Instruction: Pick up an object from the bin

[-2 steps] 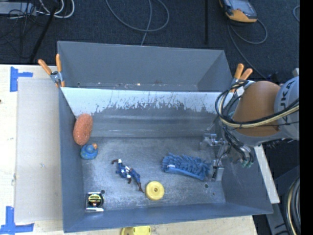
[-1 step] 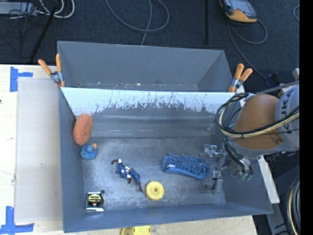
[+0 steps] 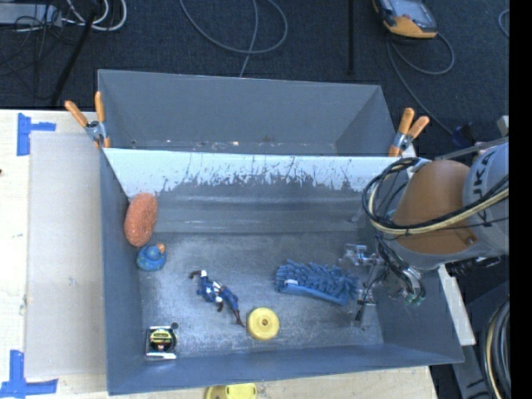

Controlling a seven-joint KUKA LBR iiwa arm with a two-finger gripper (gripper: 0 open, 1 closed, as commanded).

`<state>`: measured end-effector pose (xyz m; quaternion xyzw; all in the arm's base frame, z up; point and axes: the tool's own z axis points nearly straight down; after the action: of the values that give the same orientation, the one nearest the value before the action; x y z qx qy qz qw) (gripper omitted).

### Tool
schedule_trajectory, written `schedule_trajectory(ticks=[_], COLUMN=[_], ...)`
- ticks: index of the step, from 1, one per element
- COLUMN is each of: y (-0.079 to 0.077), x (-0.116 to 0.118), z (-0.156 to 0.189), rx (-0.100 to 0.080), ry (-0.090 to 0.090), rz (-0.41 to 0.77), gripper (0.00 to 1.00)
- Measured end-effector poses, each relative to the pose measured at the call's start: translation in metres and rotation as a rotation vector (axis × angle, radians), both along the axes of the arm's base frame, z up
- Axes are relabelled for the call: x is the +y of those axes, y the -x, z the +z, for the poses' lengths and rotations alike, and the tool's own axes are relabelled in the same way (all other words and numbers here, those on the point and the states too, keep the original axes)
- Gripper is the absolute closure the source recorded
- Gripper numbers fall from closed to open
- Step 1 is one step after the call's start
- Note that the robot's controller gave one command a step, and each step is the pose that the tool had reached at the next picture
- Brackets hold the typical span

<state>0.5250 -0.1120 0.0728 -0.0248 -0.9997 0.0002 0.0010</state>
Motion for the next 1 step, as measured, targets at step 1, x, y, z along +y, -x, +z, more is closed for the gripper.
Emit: schedule_trajectory(ticks=[1], y=[0.0189], x=[0.019], z=[-0.0038], rx=[0.001], ry=[0.0], rz=[-0.246], gripper=[1.0])
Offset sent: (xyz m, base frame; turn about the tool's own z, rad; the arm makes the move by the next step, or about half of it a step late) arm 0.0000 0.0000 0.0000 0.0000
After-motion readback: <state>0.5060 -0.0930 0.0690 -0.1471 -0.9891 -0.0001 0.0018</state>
